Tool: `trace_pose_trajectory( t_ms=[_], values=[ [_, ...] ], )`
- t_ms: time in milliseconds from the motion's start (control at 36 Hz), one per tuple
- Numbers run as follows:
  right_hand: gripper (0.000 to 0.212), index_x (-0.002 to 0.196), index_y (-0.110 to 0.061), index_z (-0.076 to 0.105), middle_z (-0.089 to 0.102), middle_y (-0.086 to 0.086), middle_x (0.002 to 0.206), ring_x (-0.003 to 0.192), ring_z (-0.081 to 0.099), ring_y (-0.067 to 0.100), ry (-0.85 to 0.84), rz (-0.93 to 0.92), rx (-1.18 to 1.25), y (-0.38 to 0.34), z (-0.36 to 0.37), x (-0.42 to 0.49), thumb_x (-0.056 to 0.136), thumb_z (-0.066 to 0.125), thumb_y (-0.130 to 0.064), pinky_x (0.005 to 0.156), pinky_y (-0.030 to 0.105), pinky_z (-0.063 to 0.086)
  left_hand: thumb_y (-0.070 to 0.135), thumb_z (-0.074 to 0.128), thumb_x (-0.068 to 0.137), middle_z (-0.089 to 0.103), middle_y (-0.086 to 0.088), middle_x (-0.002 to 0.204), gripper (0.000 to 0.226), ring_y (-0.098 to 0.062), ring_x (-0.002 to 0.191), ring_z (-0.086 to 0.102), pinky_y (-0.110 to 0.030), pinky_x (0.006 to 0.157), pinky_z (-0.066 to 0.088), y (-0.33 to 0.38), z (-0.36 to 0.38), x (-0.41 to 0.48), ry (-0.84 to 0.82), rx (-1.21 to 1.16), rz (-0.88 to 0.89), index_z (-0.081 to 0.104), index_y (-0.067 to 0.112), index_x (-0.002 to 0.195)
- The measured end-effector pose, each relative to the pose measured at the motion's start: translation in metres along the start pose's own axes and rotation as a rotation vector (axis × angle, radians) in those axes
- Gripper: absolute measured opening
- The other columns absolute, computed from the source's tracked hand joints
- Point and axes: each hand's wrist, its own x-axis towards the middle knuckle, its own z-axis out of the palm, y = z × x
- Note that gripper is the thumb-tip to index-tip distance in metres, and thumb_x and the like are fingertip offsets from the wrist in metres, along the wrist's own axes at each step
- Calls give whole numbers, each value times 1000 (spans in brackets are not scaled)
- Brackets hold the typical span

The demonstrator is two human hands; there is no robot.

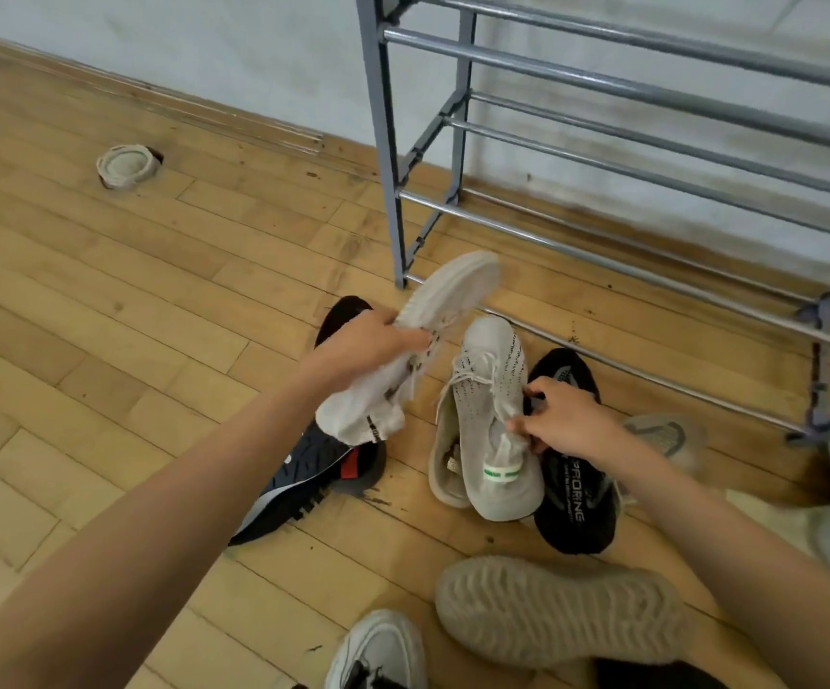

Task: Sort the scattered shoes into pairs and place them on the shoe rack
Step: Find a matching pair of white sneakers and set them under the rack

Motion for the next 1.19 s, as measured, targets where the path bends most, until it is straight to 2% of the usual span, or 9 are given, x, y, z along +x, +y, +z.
trace_pose_trajectory(
  t_ms=[83, 167, 250, 389, 528, 667, 861, 1111, 1194],
  values=[
    [47, 133, -14, 47, 64, 2, 92, 67, 65, 12, 20, -26, 46, 7, -1, -5, 88, 64, -18, 68, 24, 52, 33, 70, 72, 72, -12, 103, 43, -29, 93, 69, -43, 87, 55, 4, 6, -4, -154, -361, -95, 65, 7, 106],
    [35, 125, -16, 54, 63, 3, 113, 88, 66, 17, 77, -69, 130, 14, -2, -9, 91, 60, -24, 82, 31, 54, 22, 65, 86, 75, -6, 99, 23, -23, 94, 70, -40, 83, 56, 8, 15, -9, -269, -611, -144, 65, 10, 106],
    [26, 119, -18, 61, 63, -1, 114, 94, 64, 16, 139, -101, 254, 17, -3, -17, 96, 53, -28, 83, 31, 54, 23, 66, 85, 73, -6, 100, 26, -24, 95, 68, -40, 80, 57, 9, 27, -14, -318, -712, -166, 66, 12, 108],
    [30, 116, -14, 63, 66, 8, 106, 84, 64, 15, 42, -110, 604, 16, -4, -39, 100, 45, -32, 67, 22, 53, 22, 64, 87, 73, -6, 93, 23, -23, 89, 67, -37, 78, 55, 10, 48, -23, -325, -705, -187, 65, 9, 106],
    [39, 125, -24, 55, 66, -4, 111, 98, 65, 12, -36, -151, 478, 24, -3, -52, 88, 64, -32, 83, 30, 55, 25, 65, 87, 68, -10, 115, 36, -25, 98, 67, -40, 80, 56, 16, 51, -26, -284, -697, -109, 59, 12, 120],
    [45, 126, -21, 55, 67, -4, 110, 101, 64, 11, 44, -181, 578, 29, -7, -65, 85, 69, -31, 89, 37, 55, 26, 60, 91, 72, -3, 104, 28, -20, 89, 70, -38, 74, 58, 30, 54, -32, -289, -668, -45, 63, 17, 117],
    [31, 111, -14, 57, 66, 5, 94, 84, 66, 16, 94, -132, 675, 35, -15, -79, 85, 69, -27, 74, 32, 58, 30, 56, 93, 71, -4, 107, 28, -19, 92, 68, -38, 89, 53, 45, 69, -41, -258, -550, -6, 65, 17, 117],
    [30, 107, -7, 61, 67, 9, 96, 77, 67, 17, 121, -52, 788, 49, -23, -83, 83, 72, -22, 75, 32, 59, 33, 51, 95, 70, -2, 108, 31, -21, 99, 66, -33, 79, 53, 74, 83, -44, -259, -303, 40, 62, 15, 117],
    [27, 92, -9, 55, 65, 7, 91, 78, 67, 17, 178, -29, 811, 53, -26, -83, 80, 76, -21, 73, 35, 60, 30, 53, 93, 70, -4, 105, 30, -21, 93, 65, -34, 79, 53, 87, 94, -43, -247, -286, 15, 62, 10, 114]
  ],
)
